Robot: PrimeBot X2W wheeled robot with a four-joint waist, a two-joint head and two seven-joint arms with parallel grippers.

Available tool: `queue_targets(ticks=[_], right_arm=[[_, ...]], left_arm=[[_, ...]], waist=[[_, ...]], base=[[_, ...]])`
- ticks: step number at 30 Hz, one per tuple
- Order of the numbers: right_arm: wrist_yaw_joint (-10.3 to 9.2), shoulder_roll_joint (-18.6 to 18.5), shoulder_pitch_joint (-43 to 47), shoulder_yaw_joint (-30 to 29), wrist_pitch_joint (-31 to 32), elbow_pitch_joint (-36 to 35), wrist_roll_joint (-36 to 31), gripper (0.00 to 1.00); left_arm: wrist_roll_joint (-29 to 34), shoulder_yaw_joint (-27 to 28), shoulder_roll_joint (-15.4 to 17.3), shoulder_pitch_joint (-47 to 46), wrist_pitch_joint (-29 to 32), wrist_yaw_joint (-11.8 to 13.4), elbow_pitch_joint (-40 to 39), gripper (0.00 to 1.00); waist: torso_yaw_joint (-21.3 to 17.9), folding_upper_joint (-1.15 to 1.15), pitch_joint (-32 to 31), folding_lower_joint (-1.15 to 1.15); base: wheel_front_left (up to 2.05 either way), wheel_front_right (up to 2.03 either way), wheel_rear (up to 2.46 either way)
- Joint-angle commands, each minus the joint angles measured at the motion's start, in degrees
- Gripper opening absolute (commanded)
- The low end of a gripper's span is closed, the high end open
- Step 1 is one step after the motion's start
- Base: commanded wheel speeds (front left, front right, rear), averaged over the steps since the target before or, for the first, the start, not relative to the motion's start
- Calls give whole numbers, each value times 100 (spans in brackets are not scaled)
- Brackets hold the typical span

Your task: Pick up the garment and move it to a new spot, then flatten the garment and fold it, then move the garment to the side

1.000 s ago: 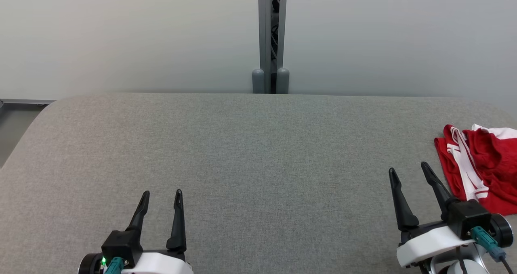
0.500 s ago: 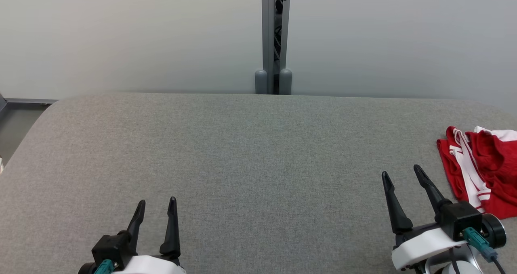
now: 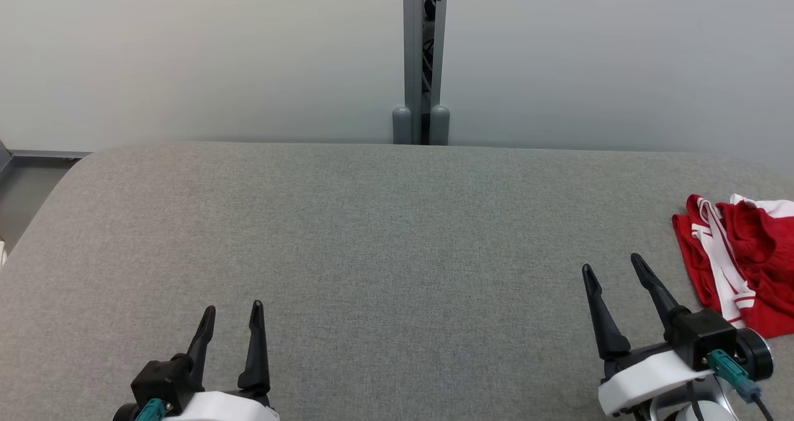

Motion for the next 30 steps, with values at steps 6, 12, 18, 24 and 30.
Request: queue_targets(ticks=[6,12,18,24,30], right_arm=[[0,-23,-54,21,-6,3,54,100],[0,-24,-10,41,-6,12,62,100],[0,37,79,91,10,104,75,0],[0,62,163,-129,247,209,566,0],[0,55,190,-408,525,133,1284,0]], left_arm=[[-178,62,23,32,-14,-91,34,100],[-274,91,22,29,-14,-149,54,100],[-295,68,-12,56,24,-149,162,0],[-723,12,-21,64,93,-196,266,0],[-1326,-75,-18,-86,152,-266,306,0]], waist=[[12,0,-8,0],[41,0,-14,0],[60,0,-9,0],[41,0,1,0],[16,0,17,0]], base=[[0,0,0],[0,0,0],[0,0,0],[0,0,0],[0,0,0]])
